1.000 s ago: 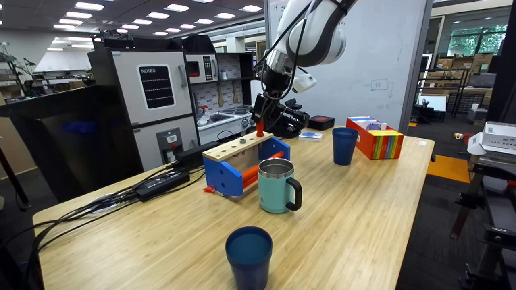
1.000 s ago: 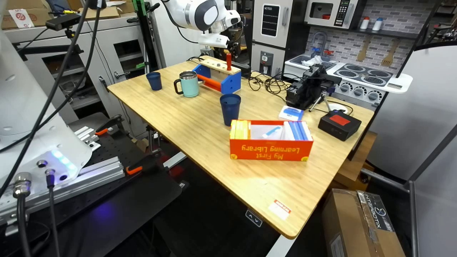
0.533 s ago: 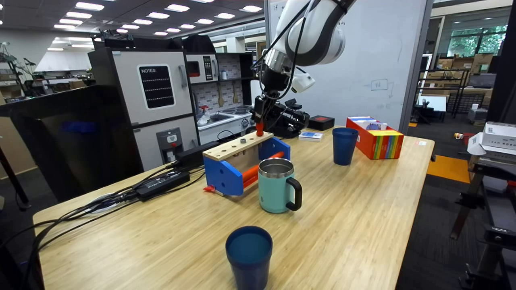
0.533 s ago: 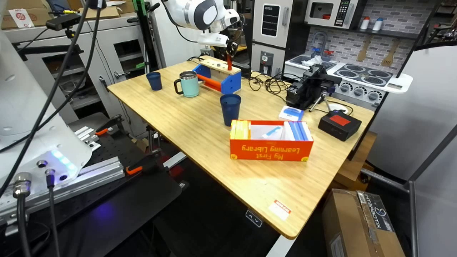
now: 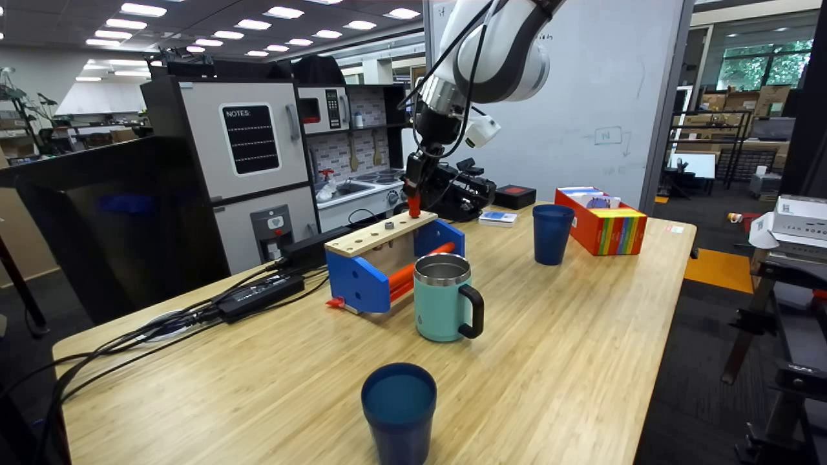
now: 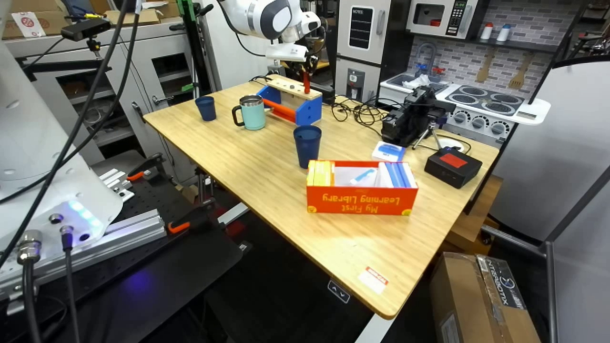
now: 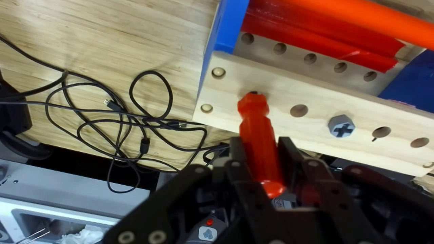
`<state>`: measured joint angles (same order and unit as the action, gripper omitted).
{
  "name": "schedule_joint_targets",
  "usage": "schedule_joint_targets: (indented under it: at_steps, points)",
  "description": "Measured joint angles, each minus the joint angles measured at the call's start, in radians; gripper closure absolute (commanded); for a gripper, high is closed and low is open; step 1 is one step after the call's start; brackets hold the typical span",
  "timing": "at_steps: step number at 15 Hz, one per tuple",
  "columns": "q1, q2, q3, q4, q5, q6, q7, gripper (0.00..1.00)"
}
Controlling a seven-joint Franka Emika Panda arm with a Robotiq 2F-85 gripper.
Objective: Remove the orange object from the wooden tool box
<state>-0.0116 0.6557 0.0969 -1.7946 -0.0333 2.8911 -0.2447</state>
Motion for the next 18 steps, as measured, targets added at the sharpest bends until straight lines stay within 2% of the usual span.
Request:
schedule_joint_targets:
  at_steps: [9,10,18]
  points:
    - [-0.066,0.016,0.065,0.01,0.001,-0.007,-0.05,0.93]
    - [-0.071,0.017,0.07,0.011,0.001,-0.007,-0.053,0.71]
    - [-0.079,0.019,0.078,0.013,0.001,-0.011,-0.056,0.71]
